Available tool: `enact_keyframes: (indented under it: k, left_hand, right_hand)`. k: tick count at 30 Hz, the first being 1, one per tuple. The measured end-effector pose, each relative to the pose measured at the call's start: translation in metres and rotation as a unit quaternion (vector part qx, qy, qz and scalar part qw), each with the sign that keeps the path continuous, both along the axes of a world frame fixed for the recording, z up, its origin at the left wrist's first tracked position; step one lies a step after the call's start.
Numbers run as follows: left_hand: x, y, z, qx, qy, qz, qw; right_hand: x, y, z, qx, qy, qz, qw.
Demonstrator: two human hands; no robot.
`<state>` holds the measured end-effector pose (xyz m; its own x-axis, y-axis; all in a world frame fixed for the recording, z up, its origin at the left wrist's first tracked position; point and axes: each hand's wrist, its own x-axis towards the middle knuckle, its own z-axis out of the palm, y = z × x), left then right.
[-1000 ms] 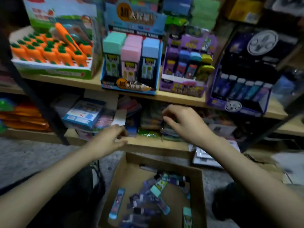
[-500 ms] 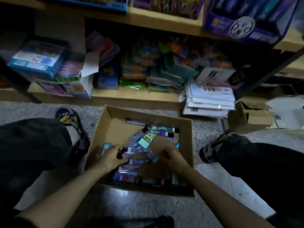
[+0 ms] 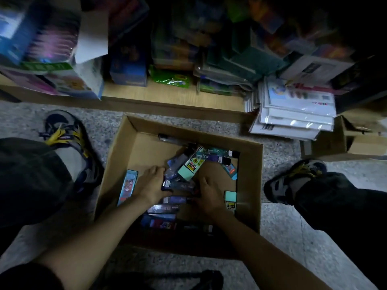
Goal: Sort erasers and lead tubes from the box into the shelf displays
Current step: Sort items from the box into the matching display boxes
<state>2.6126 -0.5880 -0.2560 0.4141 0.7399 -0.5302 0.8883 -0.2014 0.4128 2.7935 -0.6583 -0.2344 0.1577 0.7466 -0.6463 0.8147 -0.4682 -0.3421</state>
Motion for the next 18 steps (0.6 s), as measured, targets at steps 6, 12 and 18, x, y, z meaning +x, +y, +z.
enact_keyframes:
  k: [6,12,18]
  left_hand:
    - [0.016,0.008,-0.005,-0.014,0.085,-0.012,0.996]
    - [0.012,0.013,-0.001,-0.120,0.051,-0.048,0.990]
    - [0.007,0.014,0.012,-0.210,-0.019,-0.011,0.977]
  right_hand:
    - [-0.001,-0.008,-0.007,0.005,0.049,-0.090,0.995]
    - [0.006,-0.017,-0.006,-0.032,0.114,-0.151,0.981]
    - [0.010,-0.020,0.000,-0.040,0.231,-0.308,0.922]
